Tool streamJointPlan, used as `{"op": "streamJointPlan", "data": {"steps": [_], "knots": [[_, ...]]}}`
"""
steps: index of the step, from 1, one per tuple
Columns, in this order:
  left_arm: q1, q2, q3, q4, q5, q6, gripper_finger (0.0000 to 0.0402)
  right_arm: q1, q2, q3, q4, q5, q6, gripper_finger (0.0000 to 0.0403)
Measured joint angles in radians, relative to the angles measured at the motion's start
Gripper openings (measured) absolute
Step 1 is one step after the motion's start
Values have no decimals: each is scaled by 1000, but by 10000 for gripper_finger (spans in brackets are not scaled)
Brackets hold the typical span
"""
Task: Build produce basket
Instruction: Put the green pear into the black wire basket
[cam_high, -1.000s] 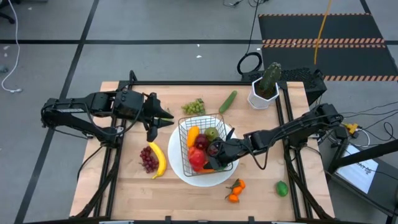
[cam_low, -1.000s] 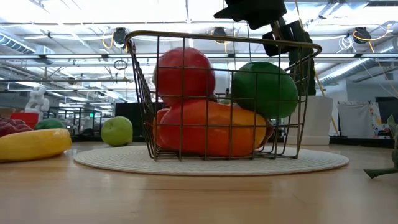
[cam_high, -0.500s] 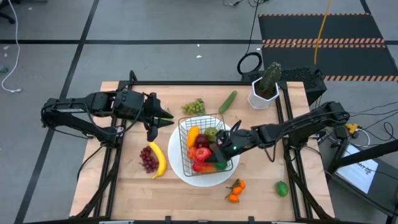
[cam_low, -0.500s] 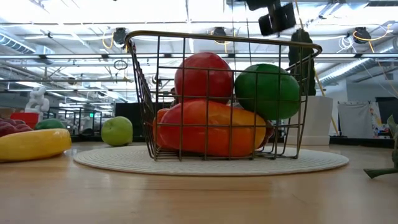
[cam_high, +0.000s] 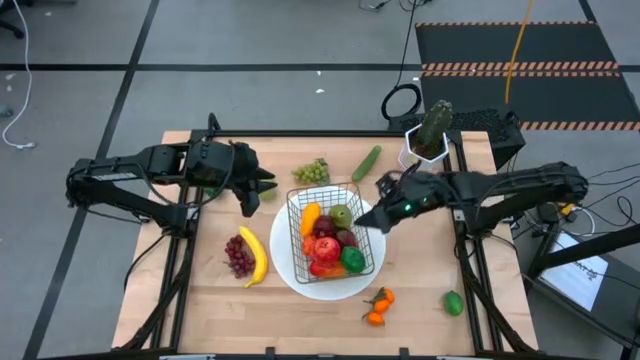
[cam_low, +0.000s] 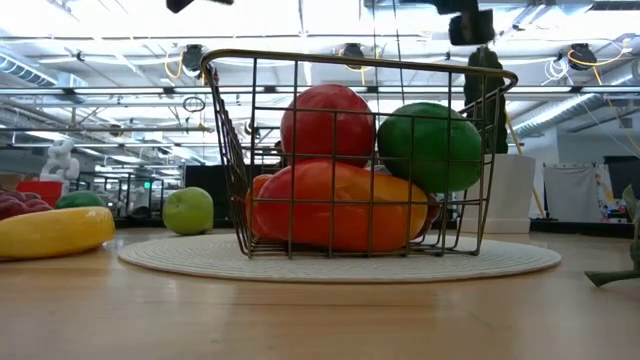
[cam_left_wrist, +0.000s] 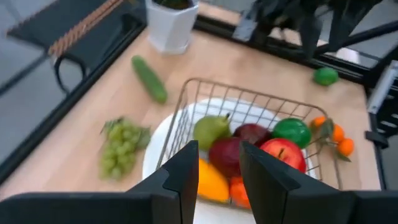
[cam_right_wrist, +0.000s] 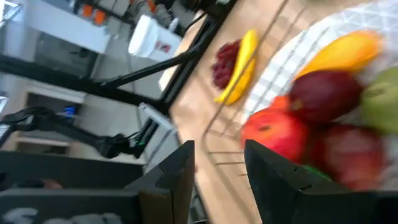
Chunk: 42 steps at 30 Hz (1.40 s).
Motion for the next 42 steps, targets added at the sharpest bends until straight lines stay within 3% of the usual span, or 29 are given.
{"op": "streamJointPlan", "data": {"steps": [6,14,22,31,42], "knots": [[37,0,0,-140,-13,-130,115,-125,-104,0,-151,-2,-160,136],[113,0,0,-326,-15,-304,119,-240,-167,1,-182,0,-462,136],[287,71,-1,-391,103,-415,182,-297,-166,-7,-174,1,-542,136],[474,297,-1,-404,201,-244,240,-346,-161,-49,-185,-10,-508,136],[683,612,-1,-284,377,-145,246,-405,-161,-50,-191,-25,-479,136]]}}
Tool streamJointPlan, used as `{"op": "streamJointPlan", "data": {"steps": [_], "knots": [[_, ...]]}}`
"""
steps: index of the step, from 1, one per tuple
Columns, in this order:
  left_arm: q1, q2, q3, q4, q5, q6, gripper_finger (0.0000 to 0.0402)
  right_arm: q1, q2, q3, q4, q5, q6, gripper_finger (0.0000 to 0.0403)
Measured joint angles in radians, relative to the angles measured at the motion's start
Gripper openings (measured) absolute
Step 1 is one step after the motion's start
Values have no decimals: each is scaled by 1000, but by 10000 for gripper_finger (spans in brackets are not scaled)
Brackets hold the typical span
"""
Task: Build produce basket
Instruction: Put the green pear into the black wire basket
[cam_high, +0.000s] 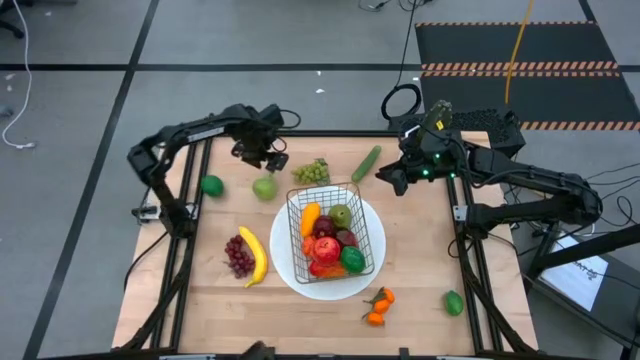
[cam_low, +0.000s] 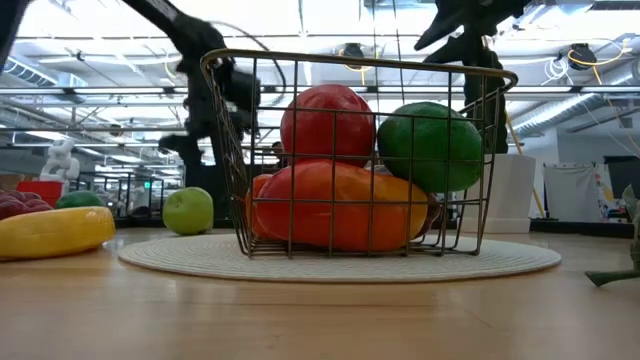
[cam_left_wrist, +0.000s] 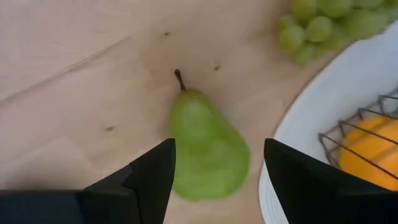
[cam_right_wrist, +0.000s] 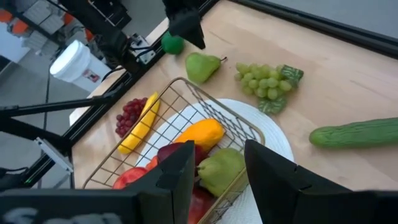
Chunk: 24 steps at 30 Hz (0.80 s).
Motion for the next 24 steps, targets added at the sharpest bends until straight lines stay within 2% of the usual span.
{"op": "streamJointPlan", "data": {"steps": [12,19,24], "knots": [[30,183,0,77,-12,110,246,-41,0,0,-3,3,-3,136],[24,203,0,97,-40,88,246,-47,0,0,-10,1,10,136],[18,203,0,126,-103,86,246,-47,4,0,-11,1,6,136]]}}
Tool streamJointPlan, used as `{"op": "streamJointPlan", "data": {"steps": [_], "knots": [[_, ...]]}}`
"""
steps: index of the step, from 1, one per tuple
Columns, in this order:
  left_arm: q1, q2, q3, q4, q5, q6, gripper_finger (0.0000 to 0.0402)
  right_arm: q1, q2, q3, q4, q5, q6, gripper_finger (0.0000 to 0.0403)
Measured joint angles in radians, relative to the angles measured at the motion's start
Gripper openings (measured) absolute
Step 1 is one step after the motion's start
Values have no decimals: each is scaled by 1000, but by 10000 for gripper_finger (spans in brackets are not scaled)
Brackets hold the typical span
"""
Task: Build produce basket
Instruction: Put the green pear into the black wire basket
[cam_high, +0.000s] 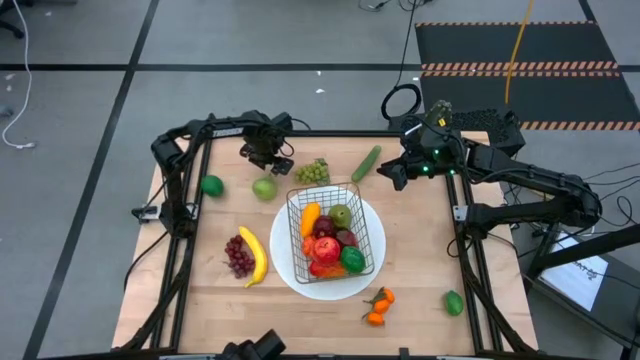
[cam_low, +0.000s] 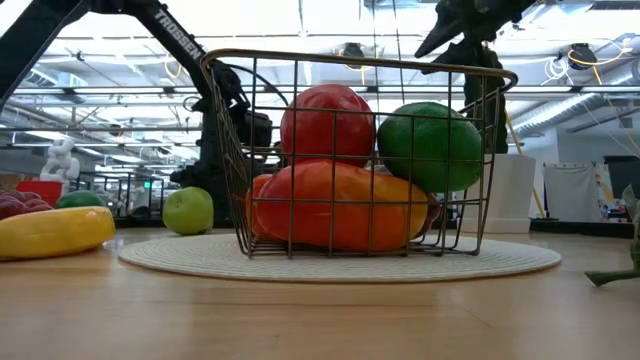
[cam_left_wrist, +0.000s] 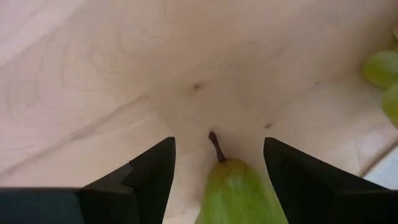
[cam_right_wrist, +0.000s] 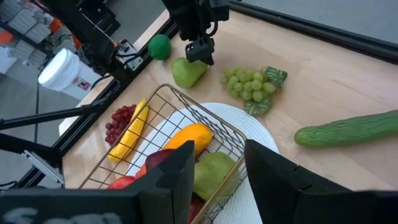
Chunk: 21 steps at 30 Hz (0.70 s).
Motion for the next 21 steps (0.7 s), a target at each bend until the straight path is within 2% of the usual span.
{"op": "streamJointPlan", "data": {"steps": [21], "knots": [[-4,9,0,10,-29,-43,246,0,0,0,-7,3,-40,136]]}}
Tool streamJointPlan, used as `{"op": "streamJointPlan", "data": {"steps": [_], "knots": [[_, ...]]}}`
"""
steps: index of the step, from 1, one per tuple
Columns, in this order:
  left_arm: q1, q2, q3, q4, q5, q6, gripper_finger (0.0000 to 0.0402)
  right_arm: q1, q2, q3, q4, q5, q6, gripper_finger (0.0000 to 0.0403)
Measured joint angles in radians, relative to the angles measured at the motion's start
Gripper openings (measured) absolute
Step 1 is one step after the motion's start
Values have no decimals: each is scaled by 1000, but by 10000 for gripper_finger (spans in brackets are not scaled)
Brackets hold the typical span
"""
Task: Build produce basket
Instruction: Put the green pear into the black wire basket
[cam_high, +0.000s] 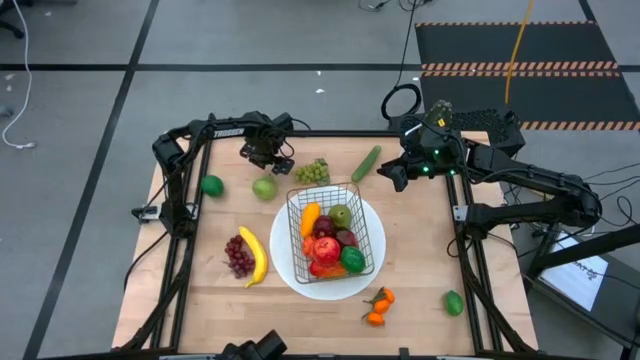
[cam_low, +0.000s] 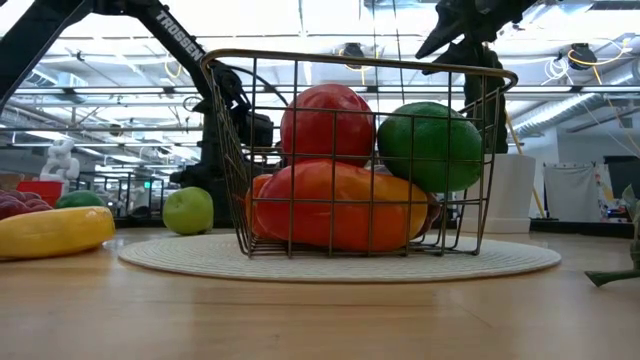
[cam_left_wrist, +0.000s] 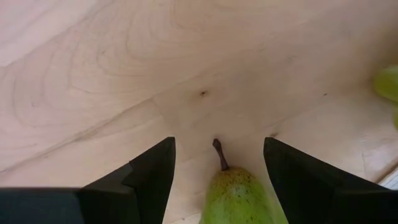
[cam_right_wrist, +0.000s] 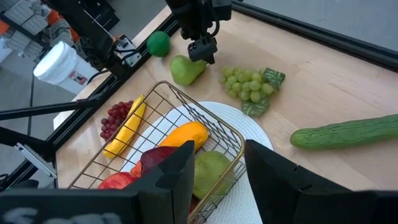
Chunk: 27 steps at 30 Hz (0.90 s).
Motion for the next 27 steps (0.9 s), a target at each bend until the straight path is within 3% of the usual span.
{"op": "streamJointPlan", "data": {"steps": [17,21,27], "knots": [[-37,35,0,-17,7,-33,243,0,0,0,0,1,-18,136],[-57,34,0,10,1,-42,217,0,0,0,0,1,-19,136],[-74,33,0,23,-1,-41,146,0,0,0,0,1,-19,136]]}}
